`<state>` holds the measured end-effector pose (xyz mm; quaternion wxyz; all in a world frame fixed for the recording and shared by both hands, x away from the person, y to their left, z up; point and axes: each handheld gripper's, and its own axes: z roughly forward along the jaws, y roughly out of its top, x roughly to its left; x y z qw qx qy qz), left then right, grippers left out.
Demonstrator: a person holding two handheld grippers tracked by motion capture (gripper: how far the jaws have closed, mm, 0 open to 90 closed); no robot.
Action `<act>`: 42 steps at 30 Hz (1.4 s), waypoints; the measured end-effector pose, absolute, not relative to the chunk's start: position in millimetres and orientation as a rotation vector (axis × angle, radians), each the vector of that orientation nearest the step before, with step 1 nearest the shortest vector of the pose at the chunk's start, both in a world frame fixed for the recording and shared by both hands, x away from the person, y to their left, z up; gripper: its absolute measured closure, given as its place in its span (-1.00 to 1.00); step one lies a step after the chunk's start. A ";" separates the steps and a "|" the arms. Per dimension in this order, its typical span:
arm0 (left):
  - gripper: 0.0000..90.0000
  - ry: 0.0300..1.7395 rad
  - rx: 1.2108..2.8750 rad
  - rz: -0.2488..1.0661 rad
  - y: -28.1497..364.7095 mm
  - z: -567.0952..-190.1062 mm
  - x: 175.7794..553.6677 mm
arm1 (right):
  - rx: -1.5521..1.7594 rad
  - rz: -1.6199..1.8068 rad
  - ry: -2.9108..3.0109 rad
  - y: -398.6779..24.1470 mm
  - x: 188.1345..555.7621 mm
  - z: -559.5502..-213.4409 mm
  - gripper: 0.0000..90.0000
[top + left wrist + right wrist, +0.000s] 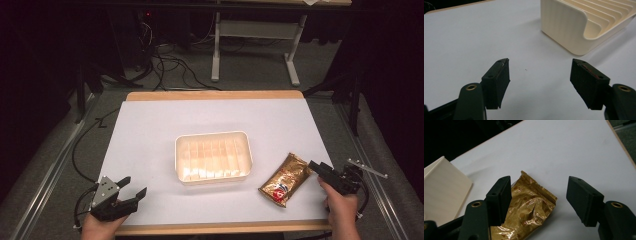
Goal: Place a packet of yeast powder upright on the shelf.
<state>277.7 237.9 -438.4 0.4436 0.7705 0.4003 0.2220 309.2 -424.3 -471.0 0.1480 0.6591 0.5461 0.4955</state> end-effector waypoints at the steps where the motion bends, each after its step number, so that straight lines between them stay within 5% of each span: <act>1: -0.28 0.993 1.911 0.550 237.8 -438.4 277.7 | 1.921 1.428 1.564 -424.2 311.1 -472.2 -0.17; 24: -0.26 0.962 1.933 0.554 234.8 -438.7 276.7 | 2.109 1.502 1.576 -424.7 328.3 -485.3 -0.13; 33: -0.26 0.951 1.940 0.567 234.0 -438.0 275.6 | 2.115 1.551 1.648 -420.5 326.6 -488.1 0.07; 42: -0.26 0.928 1.977 0.585 230.5 -438.9 274.8 | 2.110 1.514 1.667 -419.2 326.0 -487.8 0.53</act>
